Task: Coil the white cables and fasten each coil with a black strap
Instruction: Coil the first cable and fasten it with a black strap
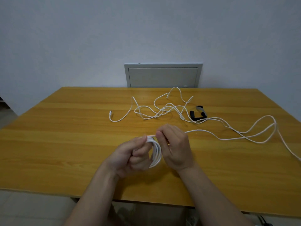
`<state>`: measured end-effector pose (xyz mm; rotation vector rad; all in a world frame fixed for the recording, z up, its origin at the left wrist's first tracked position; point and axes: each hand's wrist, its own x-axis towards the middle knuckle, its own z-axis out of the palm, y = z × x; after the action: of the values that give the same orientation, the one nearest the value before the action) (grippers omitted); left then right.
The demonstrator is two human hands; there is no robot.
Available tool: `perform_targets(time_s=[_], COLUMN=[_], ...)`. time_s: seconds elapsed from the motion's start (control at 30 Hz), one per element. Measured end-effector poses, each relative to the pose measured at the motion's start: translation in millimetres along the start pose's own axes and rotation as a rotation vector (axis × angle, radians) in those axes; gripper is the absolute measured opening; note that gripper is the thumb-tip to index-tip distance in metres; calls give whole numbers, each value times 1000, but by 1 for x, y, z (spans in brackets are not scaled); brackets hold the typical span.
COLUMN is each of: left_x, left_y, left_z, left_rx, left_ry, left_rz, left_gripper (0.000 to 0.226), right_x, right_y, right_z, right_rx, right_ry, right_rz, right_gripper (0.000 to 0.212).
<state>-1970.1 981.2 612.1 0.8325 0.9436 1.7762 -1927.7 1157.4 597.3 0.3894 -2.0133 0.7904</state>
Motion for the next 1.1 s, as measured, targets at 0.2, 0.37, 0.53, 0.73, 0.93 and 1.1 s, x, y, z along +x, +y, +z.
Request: perform_targets(time_s=[0.2, 0.37, 0.53, 0.73, 0.93, 1.1], left_x=[16, 30, 43, 41, 19, 10], left_y=[8, 18, 21, 23, 4, 5], left_z=[3, 15, 16, 4, -14, -11], left_rx=[-592, -625, -440, 298, 1416, 1655], left_ry=[-34, 511, 761, 1053, 886, 865], left_rz=[345, 573, 640, 578, 340, 207], left_gripper=[42, 38, 45, 26, 39, 48], right_x=[-5, -8, -11, -13, -9, -7], right_y=[0, -5, -2, -9, -5, 1], right_z=[2, 8, 10, 14, 13, 8], right_rx=[-64, -141, -207, -157, -171, -170], right_ry=[39, -41, -84, -129, -82, -25], right_rz=[46, 37, 56, -53, -120, -103], right_gripper=[26, 16, 14, 19, 10, 21])
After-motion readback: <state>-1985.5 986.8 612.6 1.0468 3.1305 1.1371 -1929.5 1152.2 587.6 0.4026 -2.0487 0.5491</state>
